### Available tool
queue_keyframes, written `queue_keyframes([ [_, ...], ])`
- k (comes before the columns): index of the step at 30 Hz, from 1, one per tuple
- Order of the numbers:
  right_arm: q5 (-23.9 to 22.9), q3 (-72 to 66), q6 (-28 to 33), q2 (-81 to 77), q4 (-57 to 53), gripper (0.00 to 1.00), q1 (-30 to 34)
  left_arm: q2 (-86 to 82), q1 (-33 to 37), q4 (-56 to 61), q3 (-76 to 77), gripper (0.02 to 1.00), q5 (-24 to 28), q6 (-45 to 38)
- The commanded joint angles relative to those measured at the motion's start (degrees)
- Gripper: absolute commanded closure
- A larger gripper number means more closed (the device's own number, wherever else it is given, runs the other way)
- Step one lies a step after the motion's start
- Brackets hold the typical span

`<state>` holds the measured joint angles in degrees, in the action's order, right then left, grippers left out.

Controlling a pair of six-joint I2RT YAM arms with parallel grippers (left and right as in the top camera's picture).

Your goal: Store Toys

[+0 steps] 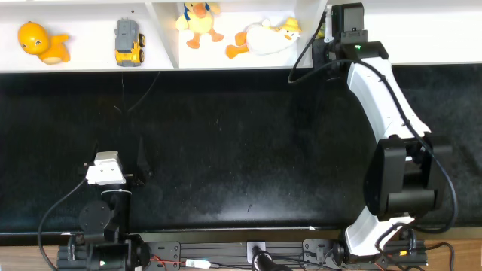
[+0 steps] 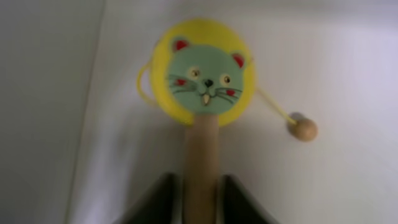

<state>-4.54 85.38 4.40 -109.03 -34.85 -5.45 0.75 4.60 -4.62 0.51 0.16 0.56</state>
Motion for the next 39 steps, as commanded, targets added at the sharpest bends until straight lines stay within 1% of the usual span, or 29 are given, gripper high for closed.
queue_keyframes([
  [1,0.3,1.5,0.9,1.1,-3.7,0.332,-1.2,-0.6,0.2,-0.2,-0.1,0.020,-0.3,1.1],
  [2,0.2,1.5,0.9,1.9,-4.7,0.235,-1.2,-0.6,0.2,-0.2,-0.1,0.020,-0.3,1.1],
  [3,0.2,1.4,0.9,2.8,-5.6,0.080,-1.2,-0.6,0.2,-0.2,-0.1,0.020,-0.3,1.1],
  [4,0.2,1.4,0.9,3.6,-6.6,0.020,-1.2,-0.6,0.2,-0.2,-0.1,0.020,-0.3,1.1],
  [5,0.0,1.2,0.9,5.0,-8.4,0.003,-1.1,-0.6,0.2,-0.2,-0.1,0.023,-0.3,1.1],
  [7,-0.7,0.5,1.0,7.4,-11.4,0.007,-0.7,-0.6,0.2,-0.2,-0.1,0.020,-0.3,1.1],
  [8,-1.8,-0.6,0.9,9.2,-13.2,0.005,-0.3,-0.6,0.2,-0.2,-0.1,0.020,-0.3,1.1],
  [9,-3.1,-3.1,0.9,11.6,-14.3,0.005,0.3,-0.6,0.2,-0.2,-0.1,0.020,-0.3,1.1],
  [11,-4.1,-7.6,0.9,15.8,-14.4,0.003,1.2,-0.6,0.2,-0.2,-0.1,0.023,-0.3,1.1],
  [16,-4.5,-21.8,0.9,30.1,-14.2,0.007,4.5,-0.6,0.2,-0.2,-0.1,0.020,-0.3,1.1],
  [19,-4.5,-30.3,0.9,41.6,-16.8,0.007,6.7,-0.6,0.2,-0.2,-0.1,0.020,-0.3,1.1],
  [23,-4.5,-33.9,0.9,48.4,-20.9,0.005,6.9,-0.6,0.2,-0.2,0.0,0.020,-0.3,1.1],
  [25,-4.5,-33.9,0.9,49.7,-22.8,0.005,6.9,-0.6,0.2,-0.2,-0.1,0.020,-0.3,1.1],
  [33,-4.4,-33.9,0.9,49.6,-23.0,0.005,6.9,-0.6,0.2,-0.2,-0.1,0.020,-0.3,1.1],
  [36,-3.7,-33.9,1.0,49.0,-18.8,0.005,6.9,-0.6,0.2,-0.2,-0.1,0.020,-0.3,1.1],
  [37,-4.4,-33.9,1.2,49.0,-17.7,0.003,7.0,-0.6,0.2,-0.2,-0.1,0.020,-0.3,1.1],
  [39,-7.5,-33.9,2.3,49.1,-17.0,0.005,8.0,-0.6,0.2,-0.2,-0.1,0.020,-0.3,1.1],
])
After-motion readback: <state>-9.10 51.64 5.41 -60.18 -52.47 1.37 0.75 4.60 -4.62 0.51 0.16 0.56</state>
